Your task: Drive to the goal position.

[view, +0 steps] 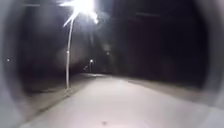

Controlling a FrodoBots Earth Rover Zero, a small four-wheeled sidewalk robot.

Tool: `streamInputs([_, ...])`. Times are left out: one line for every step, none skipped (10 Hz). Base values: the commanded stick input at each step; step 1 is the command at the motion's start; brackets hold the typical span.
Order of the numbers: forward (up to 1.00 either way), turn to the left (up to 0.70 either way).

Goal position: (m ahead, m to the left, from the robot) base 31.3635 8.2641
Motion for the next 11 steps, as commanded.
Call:
streamInputs([0.70, 0.00])
streamInputs([0.54, 0.00])
streamInputs([0.45, 0.03])
streamInputs([0.45, 0.08])
streamInputs([0.45, 0.24])
streamInputs([0.45, 0.27])
streamInputs([0.45, 0.27])
streamInputs([0.45, 0.27])
streamInputs([0.45, 0.27])
streamInputs([0.70, 0.00])
streamInputs([0.70, 0.00])
